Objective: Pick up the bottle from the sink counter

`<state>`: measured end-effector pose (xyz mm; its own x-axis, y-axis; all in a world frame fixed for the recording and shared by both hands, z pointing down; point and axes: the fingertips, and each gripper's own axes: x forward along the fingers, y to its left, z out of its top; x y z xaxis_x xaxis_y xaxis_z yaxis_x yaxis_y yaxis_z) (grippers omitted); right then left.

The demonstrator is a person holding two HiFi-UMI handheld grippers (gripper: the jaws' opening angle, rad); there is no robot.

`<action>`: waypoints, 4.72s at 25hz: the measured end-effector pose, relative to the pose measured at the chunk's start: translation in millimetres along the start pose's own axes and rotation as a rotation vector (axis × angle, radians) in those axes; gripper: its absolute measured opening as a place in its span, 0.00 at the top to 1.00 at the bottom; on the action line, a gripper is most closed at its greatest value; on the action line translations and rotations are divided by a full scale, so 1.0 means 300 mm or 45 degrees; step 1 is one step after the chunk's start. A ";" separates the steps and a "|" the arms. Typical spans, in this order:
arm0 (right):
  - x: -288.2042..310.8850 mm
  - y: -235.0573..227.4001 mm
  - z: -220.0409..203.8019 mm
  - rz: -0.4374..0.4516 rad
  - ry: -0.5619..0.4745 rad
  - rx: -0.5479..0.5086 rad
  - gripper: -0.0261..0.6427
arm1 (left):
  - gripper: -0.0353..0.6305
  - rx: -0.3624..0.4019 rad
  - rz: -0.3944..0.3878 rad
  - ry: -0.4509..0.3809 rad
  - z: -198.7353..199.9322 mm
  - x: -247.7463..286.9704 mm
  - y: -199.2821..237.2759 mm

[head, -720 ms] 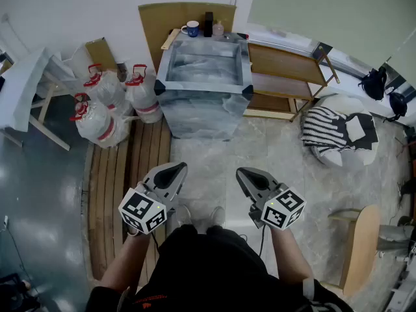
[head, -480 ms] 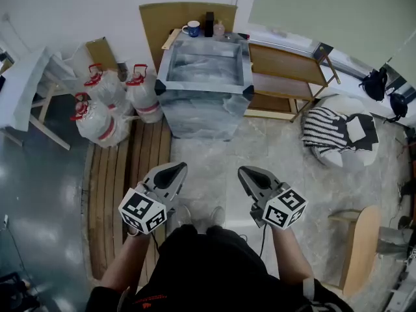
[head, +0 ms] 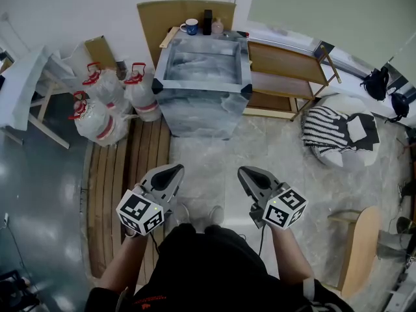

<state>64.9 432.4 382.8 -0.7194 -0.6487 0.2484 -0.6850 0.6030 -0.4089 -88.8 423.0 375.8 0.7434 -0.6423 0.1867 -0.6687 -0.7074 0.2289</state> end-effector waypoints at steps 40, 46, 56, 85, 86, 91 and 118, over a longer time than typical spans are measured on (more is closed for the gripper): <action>0.050 -0.463 0.111 0.049 0.065 0.044 0.96 | 0.92 -0.012 0.015 0.016 0.031 0.483 0.077; 0.251 -0.545 0.143 0.024 0.100 0.072 0.96 | 0.92 -0.037 -0.006 0.017 0.060 0.582 0.311; 0.698 -0.705 0.334 -0.021 0.151 0.096 0.96 | 0.92 -0.063 -0.032 0.027 0.185 0.758 0.781; 1.286 -1.002 0.582 -0.068 0.203 0.120 0.96 | 0.92 -0.074 -0.068 0.101 0.326 1.050 1.352; 1.287 -1.017 0.584 -0.069 0.207 0.116 0.96 | 0.92 -0.080 -0.062 0.101 0.326 1.058 1.355; 1.295 -1.105 0.621 -0.060 0.192 0.100 0.96 | 0.92 -0.099 -0.009 0.106 0.309 1.103 1.358; 1.575 -1.689 0.869 0.021 0.179 -0.165 0.95 | 0.92 -0.234 0.336 0.158 0.251 1.420 1.353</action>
<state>102.1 -300.6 478.3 -0.7334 -0.5723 0.3668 -0.6756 0.6736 -0.2998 -44.7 -160.0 476.3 0.5487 -0.7473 0.3748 -0.8328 -0.4493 0.3234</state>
